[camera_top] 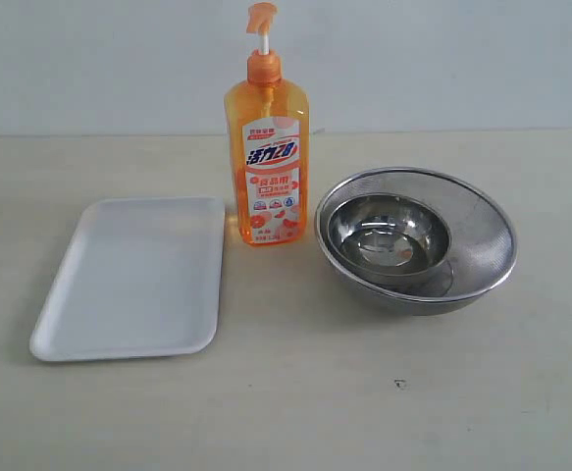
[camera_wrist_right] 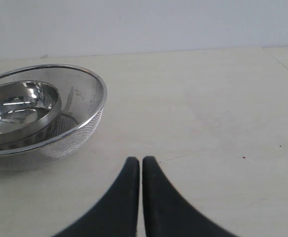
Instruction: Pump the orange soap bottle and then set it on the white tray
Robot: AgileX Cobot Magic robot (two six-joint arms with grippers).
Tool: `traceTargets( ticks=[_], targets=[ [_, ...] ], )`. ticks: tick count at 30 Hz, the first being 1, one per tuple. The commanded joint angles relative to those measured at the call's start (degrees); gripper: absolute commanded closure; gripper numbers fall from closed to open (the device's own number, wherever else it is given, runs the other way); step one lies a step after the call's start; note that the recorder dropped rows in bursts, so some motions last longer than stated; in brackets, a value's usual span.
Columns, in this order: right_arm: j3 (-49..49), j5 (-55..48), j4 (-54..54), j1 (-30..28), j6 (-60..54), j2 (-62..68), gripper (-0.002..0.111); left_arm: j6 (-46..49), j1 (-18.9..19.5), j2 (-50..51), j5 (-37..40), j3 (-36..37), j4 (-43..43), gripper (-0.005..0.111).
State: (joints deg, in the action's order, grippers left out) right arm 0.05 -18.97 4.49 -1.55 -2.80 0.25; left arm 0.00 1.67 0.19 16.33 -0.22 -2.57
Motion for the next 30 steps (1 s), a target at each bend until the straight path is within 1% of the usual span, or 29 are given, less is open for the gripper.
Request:
traceTargets(
  ticks=[1,3,4,6,8,10,16,22,30],
  targets=[
    [-0.05,0.36,-0.2,-0.15,-0.15,-0.25,0.108,0.45,-0.36,-0.19,-1.93,0.22,1.09,0.102],
    [-0.05,0.36,-0.2,-0.15,-0.27,-0.25,0.108,0.45,-0.36,-0.19,-6.26,0.22,1.09,0.102],
    [-0.05,0.36,-0.2,-0.15,-0.27,-0.25,0.108,0.45,-0.36,-0.19,-10.63,0.22,1.09,0.102],
    [-0.05,0.36,-0.2,-0.15,-0.27,-0.25,0.108,0.45,-0.36,-0.19,-15.77,0.22,1.09,0.102],
    [-0.05,0.36,-0.2,-0.15,-0.15,-0.25,0.108,0.45,-0.36,-0.19,-19.45,0.22,1.09,0.102],
    [-0.05,0.36,-0.2,-0.15,-0.15,-0.25,0.108,1.83,-0.36,-0.19,-19.95,0.22,1.09,0.102],
    [-0.05,0.36,-0.2,-0.15,-0.25,-0.25,0.108,1.97,-0.36,-0.19,-19.95,-0.09,1.09,0.102],
    [-0.05,0.56,-0.2,-0.15,-0.28,-0.25,0.108,2.26,-0.36,0.86,-20.12,-4.07,1.09,0.102],
    [-0.05,0.56,-0.2,-0.15,-0.18,-0.25,0.108,2.39,-0.36,8.17,-19.62,-9.97,1.09,0.102]
  ],
)
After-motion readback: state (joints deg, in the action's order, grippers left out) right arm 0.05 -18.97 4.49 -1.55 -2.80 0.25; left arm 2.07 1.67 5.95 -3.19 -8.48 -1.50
